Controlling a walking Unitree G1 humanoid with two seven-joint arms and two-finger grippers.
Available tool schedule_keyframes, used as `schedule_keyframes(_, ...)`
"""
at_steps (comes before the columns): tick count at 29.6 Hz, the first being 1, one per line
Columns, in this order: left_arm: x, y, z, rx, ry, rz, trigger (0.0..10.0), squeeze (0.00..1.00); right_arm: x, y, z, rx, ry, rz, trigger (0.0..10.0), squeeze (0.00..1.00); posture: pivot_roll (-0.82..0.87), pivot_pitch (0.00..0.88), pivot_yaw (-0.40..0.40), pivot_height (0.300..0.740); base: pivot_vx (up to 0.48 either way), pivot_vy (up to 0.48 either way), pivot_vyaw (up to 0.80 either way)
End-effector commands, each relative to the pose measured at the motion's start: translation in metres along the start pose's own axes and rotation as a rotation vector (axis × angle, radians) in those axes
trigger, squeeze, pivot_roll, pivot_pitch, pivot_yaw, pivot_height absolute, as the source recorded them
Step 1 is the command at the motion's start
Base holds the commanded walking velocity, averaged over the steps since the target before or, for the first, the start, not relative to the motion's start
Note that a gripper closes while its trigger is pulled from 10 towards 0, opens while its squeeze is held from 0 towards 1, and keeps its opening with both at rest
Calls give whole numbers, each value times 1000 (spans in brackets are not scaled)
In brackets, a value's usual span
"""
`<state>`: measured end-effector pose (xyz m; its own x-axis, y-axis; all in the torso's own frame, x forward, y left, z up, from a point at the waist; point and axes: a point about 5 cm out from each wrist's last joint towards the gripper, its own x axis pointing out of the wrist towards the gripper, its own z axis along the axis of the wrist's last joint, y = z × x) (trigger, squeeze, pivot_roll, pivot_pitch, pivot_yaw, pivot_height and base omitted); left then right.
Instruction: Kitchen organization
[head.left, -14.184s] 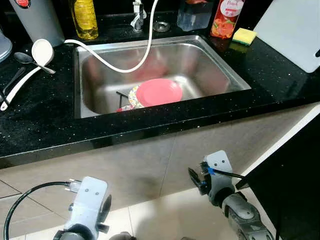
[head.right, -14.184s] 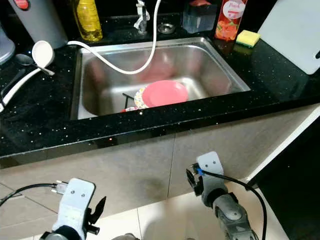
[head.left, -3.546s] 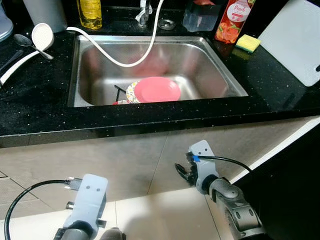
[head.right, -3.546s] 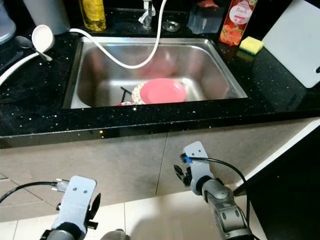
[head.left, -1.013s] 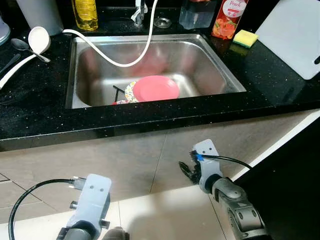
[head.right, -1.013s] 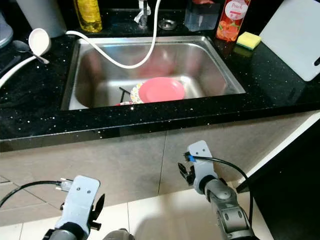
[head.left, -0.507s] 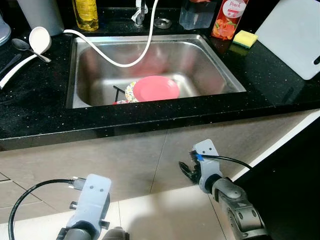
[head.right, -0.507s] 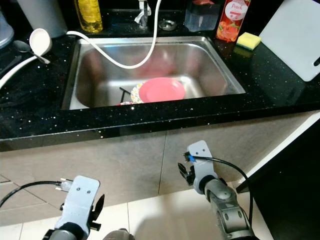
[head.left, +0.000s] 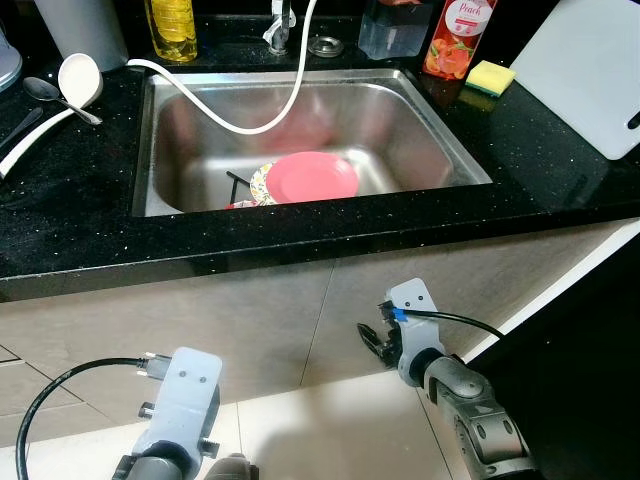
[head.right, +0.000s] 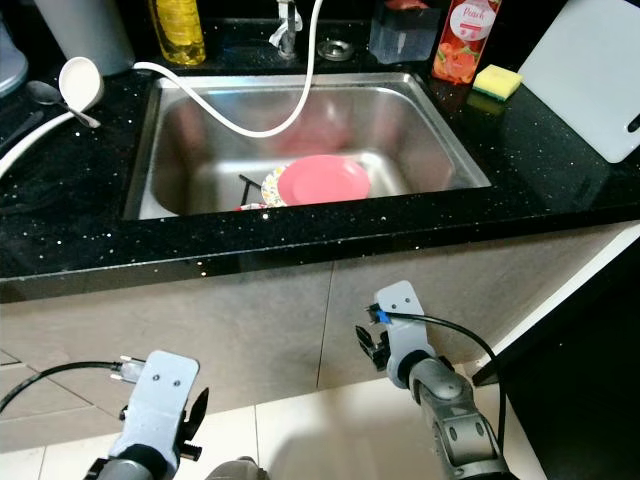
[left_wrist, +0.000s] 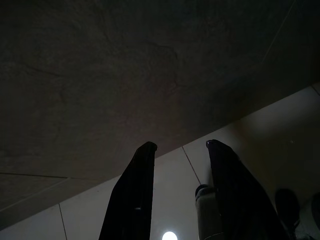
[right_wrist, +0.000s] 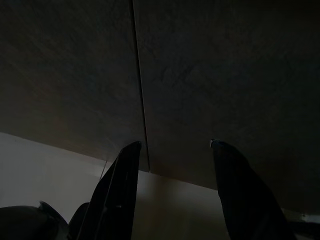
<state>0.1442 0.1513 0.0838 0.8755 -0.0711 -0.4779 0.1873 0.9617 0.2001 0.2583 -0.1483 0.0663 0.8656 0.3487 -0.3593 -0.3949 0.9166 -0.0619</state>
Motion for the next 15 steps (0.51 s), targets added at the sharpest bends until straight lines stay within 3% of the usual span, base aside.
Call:
schedule_keyframes(1, -2, 1, -2, 14, 15, 4, 10000, 0, -1, 2, -4, 2, 21, 10, 10000, 0, 220, 74, -70, 740, 0, 0, 0)
schedule_keyframes(15, -2, 1, -4, 13, 18, 4, 10000, 0, -2, 1, -4, 0, 21, 10, 10000, 0, 221, 77, -70, 740, 0, 0, 0)
